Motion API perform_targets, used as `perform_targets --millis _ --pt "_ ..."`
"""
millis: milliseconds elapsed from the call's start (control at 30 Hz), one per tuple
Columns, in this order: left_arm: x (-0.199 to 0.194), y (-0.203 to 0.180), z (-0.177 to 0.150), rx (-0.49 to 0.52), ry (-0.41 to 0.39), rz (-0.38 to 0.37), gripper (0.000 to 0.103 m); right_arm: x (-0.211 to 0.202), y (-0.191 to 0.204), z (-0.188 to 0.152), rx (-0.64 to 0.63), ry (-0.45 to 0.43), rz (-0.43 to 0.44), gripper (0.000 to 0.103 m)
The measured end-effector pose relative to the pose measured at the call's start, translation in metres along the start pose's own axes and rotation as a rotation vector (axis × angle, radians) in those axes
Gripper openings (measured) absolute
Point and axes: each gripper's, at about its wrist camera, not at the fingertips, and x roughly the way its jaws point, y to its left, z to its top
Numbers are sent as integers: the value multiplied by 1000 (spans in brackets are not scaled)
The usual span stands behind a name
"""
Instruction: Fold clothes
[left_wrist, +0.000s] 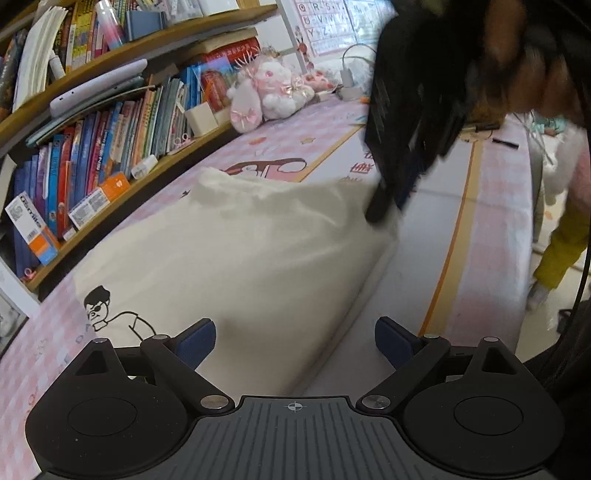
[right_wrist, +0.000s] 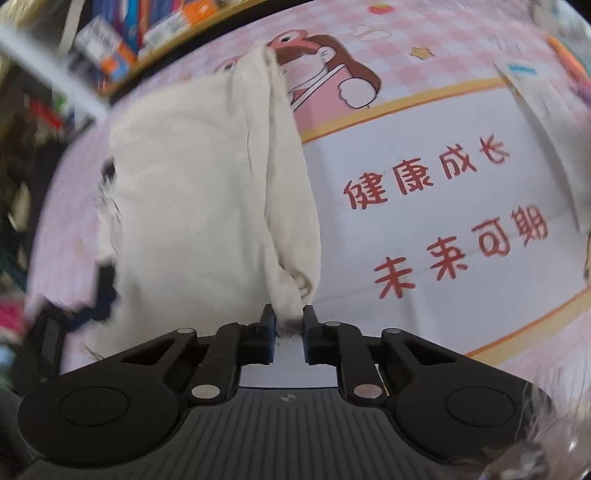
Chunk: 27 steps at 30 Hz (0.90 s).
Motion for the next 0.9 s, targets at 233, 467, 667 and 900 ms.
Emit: perform_targets --millis 233,467,667,900 --pt "2 2 -5 55 -3 153 95 -56 18 22 -14 -140 150 10" --pt "-7 6 -15 147 -4 177 58 -43 15 17 -94 -120 27 17" --pt "-12 2 -11 189 -4 136 57 -43 48 -19 -690 -243 -240 57" --pt "-18 27 10 82 -13 53 32 -4 76 -68 -1183 -191 -169 61"
